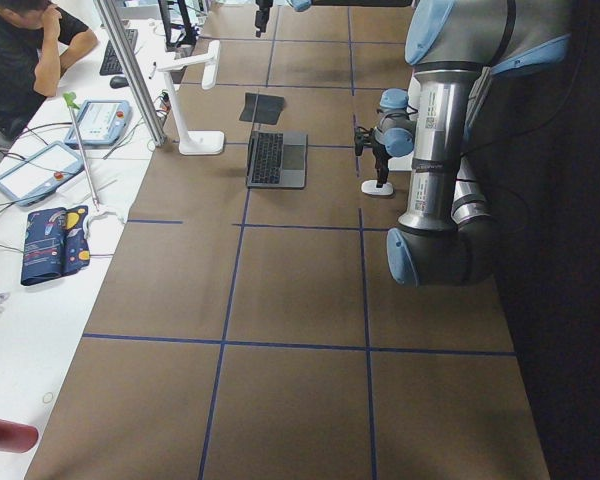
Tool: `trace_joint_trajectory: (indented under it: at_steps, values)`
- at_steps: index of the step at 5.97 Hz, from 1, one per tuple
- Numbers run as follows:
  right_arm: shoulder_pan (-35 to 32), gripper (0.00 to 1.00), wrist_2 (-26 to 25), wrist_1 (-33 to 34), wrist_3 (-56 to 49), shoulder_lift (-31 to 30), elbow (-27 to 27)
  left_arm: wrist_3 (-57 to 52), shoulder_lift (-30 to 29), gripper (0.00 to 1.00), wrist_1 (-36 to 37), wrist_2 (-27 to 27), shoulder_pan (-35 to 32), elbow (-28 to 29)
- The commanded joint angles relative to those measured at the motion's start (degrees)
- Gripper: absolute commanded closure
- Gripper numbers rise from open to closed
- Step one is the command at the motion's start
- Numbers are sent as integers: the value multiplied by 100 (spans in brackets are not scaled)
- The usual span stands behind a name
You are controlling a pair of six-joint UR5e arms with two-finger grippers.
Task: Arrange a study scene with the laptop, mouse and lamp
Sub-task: 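Open the right gripper and withdraw it while the left gripper reaches toward the white mouse, then grasp the white mouse with the left gripper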
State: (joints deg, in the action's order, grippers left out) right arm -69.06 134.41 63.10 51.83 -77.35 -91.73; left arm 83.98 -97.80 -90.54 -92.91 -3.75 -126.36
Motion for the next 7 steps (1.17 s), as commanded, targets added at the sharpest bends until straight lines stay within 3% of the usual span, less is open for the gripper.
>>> trace_joint_trajectory:
  at_steps: [1,2,4,5,6,7]
  values:
    - [77,0,-55,1,-147,-175,-91,-189,-37,0,-400,-86,32,407]
    - [86,0,-55,1,-138,-175,-108,-180,-20,0,-1004,-156,32,741]
    - [103,0,-55,1,-147,-184,-108,-154,-28,0,-1282,-192,32,911]
    - [112,0,-55,1,-138,-219,-126,-145,-37,20,-1274,-210,32,911]
    - [112,0,-55,1,-138,-228,-126,-154,-28,82,-1221,-410,24,859]
    - [112,0,-55,1,-147,-228,-126,-154,-28,100,-1221,-421,-11,850]
